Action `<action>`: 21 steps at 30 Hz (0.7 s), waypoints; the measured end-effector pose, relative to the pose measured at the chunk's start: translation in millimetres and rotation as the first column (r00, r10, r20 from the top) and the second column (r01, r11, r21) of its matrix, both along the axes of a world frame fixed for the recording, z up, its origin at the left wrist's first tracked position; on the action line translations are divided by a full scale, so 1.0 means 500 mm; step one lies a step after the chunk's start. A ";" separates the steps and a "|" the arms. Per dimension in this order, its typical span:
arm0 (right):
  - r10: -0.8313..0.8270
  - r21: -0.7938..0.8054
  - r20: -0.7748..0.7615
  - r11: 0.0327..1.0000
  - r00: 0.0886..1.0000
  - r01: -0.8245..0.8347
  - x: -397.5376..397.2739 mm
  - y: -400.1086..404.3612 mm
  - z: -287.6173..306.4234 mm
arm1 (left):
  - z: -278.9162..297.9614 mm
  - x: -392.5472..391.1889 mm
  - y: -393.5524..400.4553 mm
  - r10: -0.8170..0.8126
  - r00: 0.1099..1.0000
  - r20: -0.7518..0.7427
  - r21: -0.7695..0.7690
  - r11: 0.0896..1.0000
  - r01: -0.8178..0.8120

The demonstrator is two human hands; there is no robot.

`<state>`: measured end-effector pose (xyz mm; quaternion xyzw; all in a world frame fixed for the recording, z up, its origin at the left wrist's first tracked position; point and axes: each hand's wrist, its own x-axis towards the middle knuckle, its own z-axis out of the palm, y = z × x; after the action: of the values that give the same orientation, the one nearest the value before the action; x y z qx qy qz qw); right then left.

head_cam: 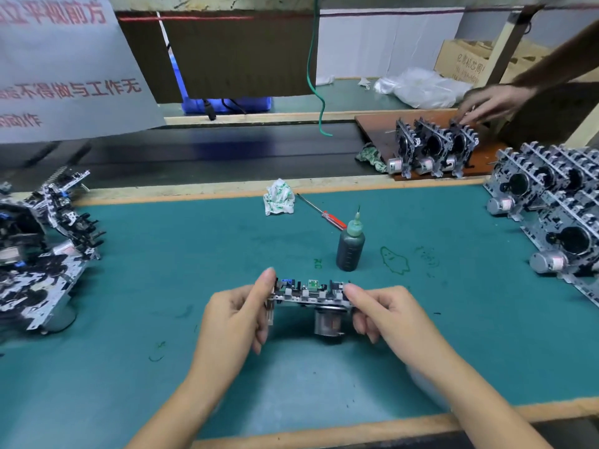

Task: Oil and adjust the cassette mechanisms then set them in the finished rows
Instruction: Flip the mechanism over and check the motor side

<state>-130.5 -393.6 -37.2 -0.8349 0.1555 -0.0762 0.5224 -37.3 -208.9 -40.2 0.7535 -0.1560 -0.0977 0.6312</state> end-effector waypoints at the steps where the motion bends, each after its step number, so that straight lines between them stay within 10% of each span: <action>1: -0.017 0.010 -0.020 1.000 1.000 0.018 0.008 -0.001 0.001 | 0.001 0.006 -0.001 0.013 1.000 -0.026 0.031 0.999 -0.013; 7: -0.052 -0.221 -0.073 0.975 0.996 0.035 0.039 -0.005 0.013 | 0.019 0.045 -0.001 -0.013 0.999 -0.048 0.329 0.944 0.028; 10: -0.117 -0.562 -0.028 0.823 0.993 0.081 0.041 -0.022 0.011 | 0.026 0.055 -0.002 -0.003 0.961 0.275 0.611 0.773 -0.172; 12: -0.058 -0.512 -0.019 0.858 0.998 0.040 0.040 -0.038 0.009 | 0.033 0.064 -0.002 -0.038 0.888 0.459 0.578 0.772 -0.266; 15: 0.117 -0.261 -0.009 0.958 0.993 -0.116 0.041 -0.042 -0.005 | 0.046 0.076 -0.012 -0.243 0.847 0.474 0.411 0.911 0.031; 21: 0.086 -0.108 0.147 0.992 0.985 -0.070 0.054 -0.028 -0.022 | 0.043 0.074 -0.052 -0.444 0.775 0.450 0.342 0.887 0.309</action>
<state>-103.3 -407.9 -47.9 -0.8579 0.0785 -0.1266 0.4918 -0.5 -235.0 -18.7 0.7773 -0.4545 -0.0361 0.4335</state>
